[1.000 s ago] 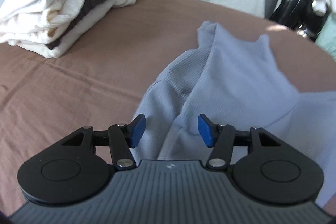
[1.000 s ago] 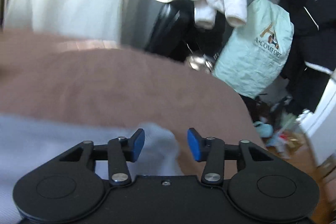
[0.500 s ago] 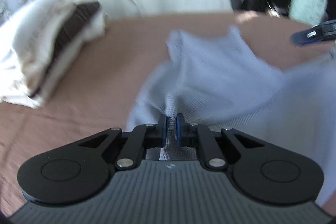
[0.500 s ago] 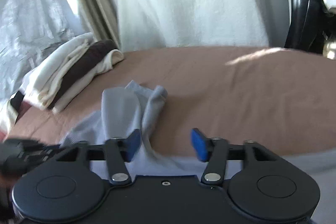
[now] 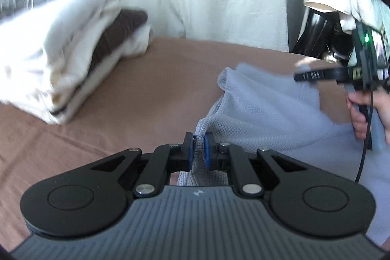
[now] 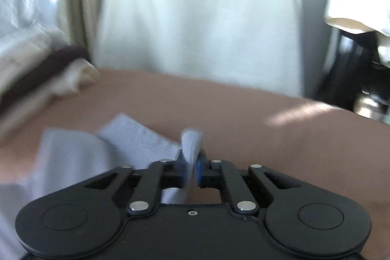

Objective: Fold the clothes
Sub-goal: 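Grasp the shirt fold with the left gripper while the right gripper releases and withdraws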

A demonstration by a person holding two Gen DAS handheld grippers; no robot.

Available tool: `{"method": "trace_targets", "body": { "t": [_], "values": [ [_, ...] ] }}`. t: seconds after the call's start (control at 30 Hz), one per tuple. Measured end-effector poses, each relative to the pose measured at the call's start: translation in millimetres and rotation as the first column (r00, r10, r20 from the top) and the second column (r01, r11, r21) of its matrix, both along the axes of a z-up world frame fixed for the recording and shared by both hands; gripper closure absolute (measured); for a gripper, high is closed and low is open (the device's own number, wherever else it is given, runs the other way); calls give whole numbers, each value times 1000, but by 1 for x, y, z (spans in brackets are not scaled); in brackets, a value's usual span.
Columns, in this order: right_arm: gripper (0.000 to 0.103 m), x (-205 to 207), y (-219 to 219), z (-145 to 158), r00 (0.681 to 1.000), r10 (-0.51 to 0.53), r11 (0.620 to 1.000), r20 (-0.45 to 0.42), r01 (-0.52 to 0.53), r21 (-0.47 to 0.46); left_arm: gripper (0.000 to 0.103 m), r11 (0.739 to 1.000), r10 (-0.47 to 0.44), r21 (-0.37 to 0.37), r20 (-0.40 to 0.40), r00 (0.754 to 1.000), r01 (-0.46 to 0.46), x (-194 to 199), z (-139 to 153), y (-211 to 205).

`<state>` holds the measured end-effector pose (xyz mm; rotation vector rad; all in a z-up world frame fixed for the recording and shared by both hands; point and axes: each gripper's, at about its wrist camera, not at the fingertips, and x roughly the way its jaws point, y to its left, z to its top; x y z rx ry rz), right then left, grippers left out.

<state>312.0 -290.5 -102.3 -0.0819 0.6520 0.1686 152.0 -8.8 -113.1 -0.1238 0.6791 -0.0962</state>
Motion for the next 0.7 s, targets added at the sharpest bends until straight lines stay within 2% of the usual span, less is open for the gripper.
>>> {"method": "trace_targets", "body": {
  "t": [0.03, 0.1, 0.17, 0.2, 0.23, 0.27, 0.33, 0.4, 0.43, 0.47, 0.5, 0.6, 0.67, 0.7],
  "values": [
    [84, 2, -3, 0, 999, -44, 999, -23, 44, -11, 94, 1000, -6, -27, -23, 1000, 6, 6, -6, 4],
    [72, -8, -13, 10, 999, -53, 996, 3, 53, 75, 94, 997, -4, -76, -50, 999, 0, 11, -17, 11],
    [67, -17, -20, 23, 998, 55, 968, 18, -58, 246, 93, 992, 0, -124, -75, 997, -10, 16, -27, 18],
    [58, -16, -20, 26, 992, 123, 943, -4, -115, 312, 93, 987, 8, -160, -86, 996, -22, 18, -31, 23],
    [52, -12, -19, 24, 984, 172, 926, -50, -144, 350, 93, 981, 15, -190, -93, 996, -33, 19, -34, 27],
    [41, -6, -15, 20, 971, 210, 914, -111, -155, 374, 93, 978, 18, -204, -96, 995, -38, 19, -36, 29],
    [38, 4, -9, 9, 939, 265, 900, -220, -159, 406, 93, 978, 21, -206, -97, 995, -40, 20, -37, 28],
    [38, 8, -3, -9, 920, 260, 913, -293, -136, 384, 93, 983, 19, -179, -94, 995, -36, 21, -36, 23],
    [40, 7, 3, -14, 913, 273, 917, -304, -152, 369, 93, 986, 19, -165, -92, 996, -34, 22, -36, 21],
    [61, 2, 7, -14, 913, 297, 916, -281, -188, 356, 93, 987, 18, -157, -92, 996, -32, 22, -36, 19],
    [96, -6, 11, -11, 914, 328, 909, -238, -236, 344, 93, 988, 17, -151, -91, 996, -31, 22, -37, 18],
    [97, -46, 30, 5, 900, 432, 876, -61, -402, 268, 93, 986, 20, -160, -95, 995, -35, 19, -36, 19],
    [97, -79, 42, 16, 867, 495, 850, 55, -497, 174, 93, 985, 23, -170, -99, 995, -40, 18, -35, 21],
    [97, -97, 46, 17, 846, 527, 838, 73, -532, 119, 93, 984, 24, -172, -102, 995, -41, 18, -35, 21]
  ]
}}
